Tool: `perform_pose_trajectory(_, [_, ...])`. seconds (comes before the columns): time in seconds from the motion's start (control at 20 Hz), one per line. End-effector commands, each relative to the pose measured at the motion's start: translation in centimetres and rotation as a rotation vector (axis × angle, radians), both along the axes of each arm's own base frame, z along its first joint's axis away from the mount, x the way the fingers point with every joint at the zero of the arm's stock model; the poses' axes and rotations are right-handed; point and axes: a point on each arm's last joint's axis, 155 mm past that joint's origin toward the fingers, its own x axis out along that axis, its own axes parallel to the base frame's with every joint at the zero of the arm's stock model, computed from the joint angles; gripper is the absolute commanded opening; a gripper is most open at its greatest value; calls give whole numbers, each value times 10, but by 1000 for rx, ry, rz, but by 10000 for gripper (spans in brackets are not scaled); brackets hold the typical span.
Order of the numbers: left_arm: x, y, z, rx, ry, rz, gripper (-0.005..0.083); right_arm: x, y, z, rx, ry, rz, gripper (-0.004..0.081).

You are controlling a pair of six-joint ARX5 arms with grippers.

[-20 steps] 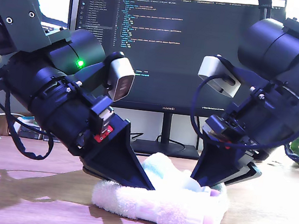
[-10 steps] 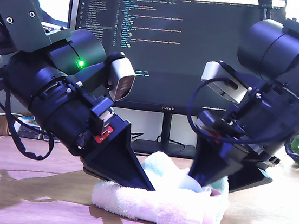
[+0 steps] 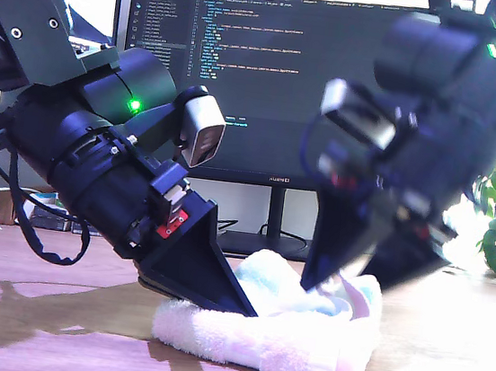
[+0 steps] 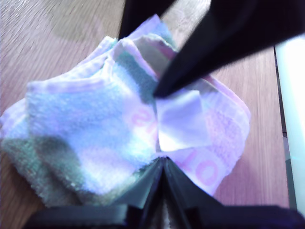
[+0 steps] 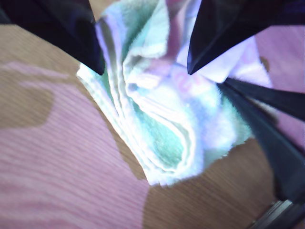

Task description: Fold the tea towel to a neat square and place it to the right

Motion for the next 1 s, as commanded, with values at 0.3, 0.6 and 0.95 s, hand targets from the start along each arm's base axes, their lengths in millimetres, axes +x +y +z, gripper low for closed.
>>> perform_pose_trajectory(0.3, [-6,8,-22,51,32,4,-21,-21,26,48,127,73,91,-12])
perform_pose_trajectory(0.6, [-6,8,-21,50,30,4,-21,-20,37,34,121,84,114,-13])
perform_pose_trajectory(0.95, [-4,9,-21,50,31,10,-21,-13,30,-12,26,142,82,-13])
